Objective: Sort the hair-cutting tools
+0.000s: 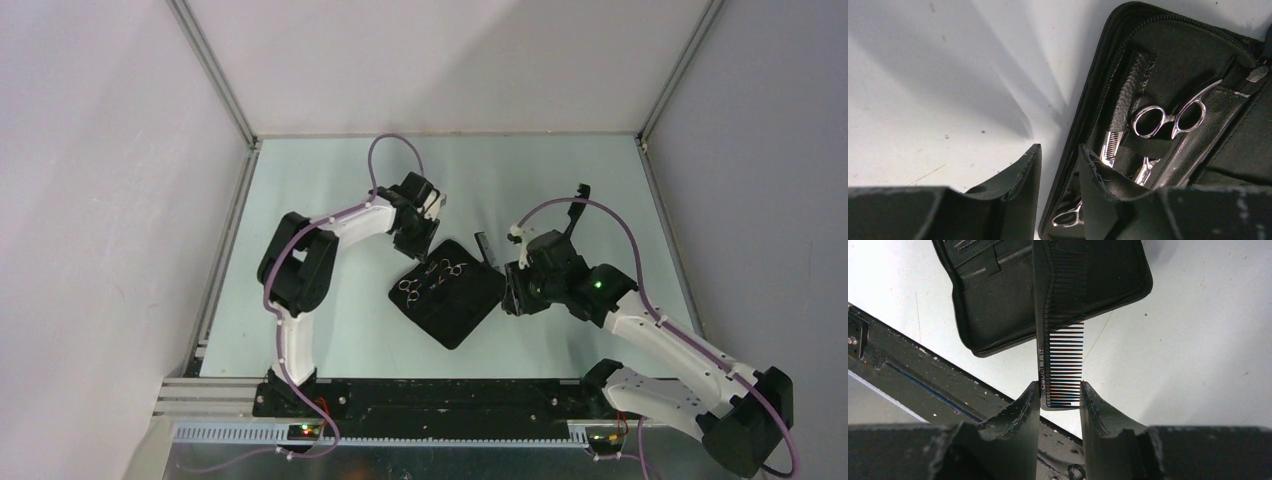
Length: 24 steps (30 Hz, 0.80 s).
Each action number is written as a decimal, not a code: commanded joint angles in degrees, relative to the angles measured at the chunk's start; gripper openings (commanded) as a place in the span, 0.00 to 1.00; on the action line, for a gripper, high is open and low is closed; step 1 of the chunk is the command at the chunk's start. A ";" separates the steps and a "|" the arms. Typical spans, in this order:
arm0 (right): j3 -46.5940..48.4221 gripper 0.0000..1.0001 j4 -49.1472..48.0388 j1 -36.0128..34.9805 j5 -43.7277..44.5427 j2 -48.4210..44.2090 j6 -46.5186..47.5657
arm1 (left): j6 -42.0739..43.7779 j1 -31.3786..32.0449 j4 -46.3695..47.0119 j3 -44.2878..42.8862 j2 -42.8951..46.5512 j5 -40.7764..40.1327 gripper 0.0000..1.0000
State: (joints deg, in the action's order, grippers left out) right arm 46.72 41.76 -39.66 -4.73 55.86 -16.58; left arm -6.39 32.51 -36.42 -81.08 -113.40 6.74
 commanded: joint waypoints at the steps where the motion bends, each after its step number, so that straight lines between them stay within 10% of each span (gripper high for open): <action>1: 0.21 0.00 0.01 -0.38 1.46 -1.56 -1.10 | 1.23 1.51 -0.11 -2.43 -2.18 2.51 0.37; 24: 0.39 0.00 0.08 -0.39 0.73 -2.44 -1.08 | -1.66 2.25 2.27 2.05 3.05 5.35 0.44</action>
State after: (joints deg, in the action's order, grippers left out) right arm 46.72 42.59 -39.70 -3.90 54.37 -17.12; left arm -7.05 33.95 -34.94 -79.42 -113.71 9.41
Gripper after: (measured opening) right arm 0.347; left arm 0.433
